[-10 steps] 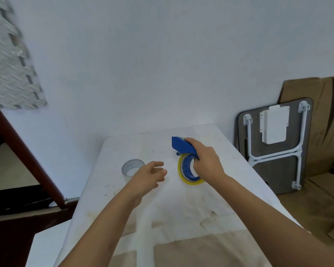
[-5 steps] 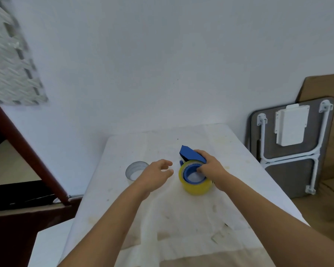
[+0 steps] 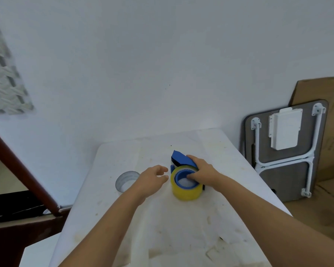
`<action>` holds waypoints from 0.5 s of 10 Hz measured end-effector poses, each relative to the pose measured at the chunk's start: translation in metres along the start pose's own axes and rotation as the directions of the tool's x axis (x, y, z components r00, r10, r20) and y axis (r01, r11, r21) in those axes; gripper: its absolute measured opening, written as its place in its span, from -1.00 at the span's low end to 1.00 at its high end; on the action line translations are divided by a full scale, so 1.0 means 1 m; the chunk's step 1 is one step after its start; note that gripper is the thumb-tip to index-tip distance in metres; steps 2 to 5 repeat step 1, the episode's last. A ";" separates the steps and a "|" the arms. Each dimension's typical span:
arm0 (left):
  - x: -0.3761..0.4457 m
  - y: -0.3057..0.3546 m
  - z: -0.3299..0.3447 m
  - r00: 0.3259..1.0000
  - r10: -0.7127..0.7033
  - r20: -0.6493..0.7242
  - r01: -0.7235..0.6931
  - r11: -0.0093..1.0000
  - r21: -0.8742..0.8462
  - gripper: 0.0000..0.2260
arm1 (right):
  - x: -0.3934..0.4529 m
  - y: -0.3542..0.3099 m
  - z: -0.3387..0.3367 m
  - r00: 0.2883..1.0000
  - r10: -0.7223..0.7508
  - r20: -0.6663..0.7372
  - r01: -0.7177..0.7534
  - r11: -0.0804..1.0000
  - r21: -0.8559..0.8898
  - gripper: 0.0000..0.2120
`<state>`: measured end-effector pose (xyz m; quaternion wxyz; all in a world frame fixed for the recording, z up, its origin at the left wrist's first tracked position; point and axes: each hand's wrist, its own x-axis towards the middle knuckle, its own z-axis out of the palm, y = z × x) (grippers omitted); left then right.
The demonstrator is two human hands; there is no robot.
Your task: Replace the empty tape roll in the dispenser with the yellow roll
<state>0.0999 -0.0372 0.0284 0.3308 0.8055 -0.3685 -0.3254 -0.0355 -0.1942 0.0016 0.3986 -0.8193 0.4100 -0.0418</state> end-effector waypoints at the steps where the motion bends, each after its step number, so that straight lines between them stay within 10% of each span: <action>1: 0.001 0.005 0.001 1.000 0.003 -0.016 -0.003 1.000 0.001 -0.66 | -0.007 -0.005 -0.008 1.000 -0.016 -0.020 0.017 0.999 0.036 -0.21; 5: 0.001 0.005 0.001 1.000 0.003 -0.016 -0.003 1.000 0.001 -0.66 | -0.007 -0.005 -0.008 1.000 -0.016 -0.020 0.017 0.999 0.036 -0.21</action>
